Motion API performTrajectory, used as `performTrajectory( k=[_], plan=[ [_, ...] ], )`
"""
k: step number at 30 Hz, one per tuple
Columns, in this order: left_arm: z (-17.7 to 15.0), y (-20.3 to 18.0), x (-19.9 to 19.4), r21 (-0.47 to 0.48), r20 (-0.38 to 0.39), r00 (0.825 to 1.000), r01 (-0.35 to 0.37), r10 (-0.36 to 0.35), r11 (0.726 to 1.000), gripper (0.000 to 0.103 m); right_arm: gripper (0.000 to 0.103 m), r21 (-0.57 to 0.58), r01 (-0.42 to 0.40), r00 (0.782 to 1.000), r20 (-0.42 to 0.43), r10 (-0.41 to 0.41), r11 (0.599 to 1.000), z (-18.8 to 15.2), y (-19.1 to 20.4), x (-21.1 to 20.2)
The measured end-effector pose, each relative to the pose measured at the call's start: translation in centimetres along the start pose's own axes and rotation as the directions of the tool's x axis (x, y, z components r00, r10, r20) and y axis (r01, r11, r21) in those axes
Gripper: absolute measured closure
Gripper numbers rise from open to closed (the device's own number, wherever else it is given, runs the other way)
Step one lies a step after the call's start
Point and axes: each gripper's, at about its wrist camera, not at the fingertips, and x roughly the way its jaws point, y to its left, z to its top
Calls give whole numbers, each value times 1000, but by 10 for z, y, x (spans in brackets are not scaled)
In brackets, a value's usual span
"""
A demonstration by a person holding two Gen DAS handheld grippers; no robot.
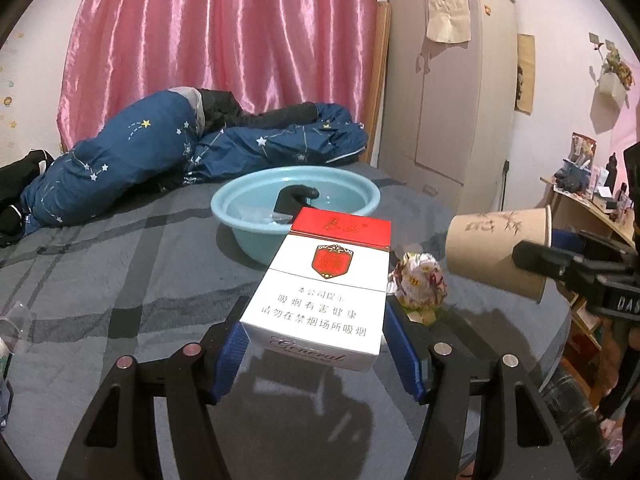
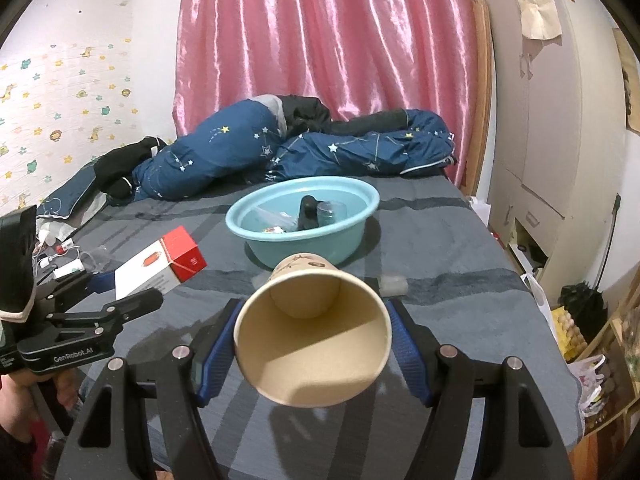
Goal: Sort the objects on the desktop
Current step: 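Carry the cigarette box with the left tool over the basin while the right tool carries the paper cup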
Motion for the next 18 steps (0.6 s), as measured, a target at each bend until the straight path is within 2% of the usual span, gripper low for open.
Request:
performTrajectory(
  k=[18],
  plan=[
    [42,-12,-17,-17,78,997,-20,21,1000,34,28,-28,12,997,73,-10,1000,42,27,-8]
  ],
)
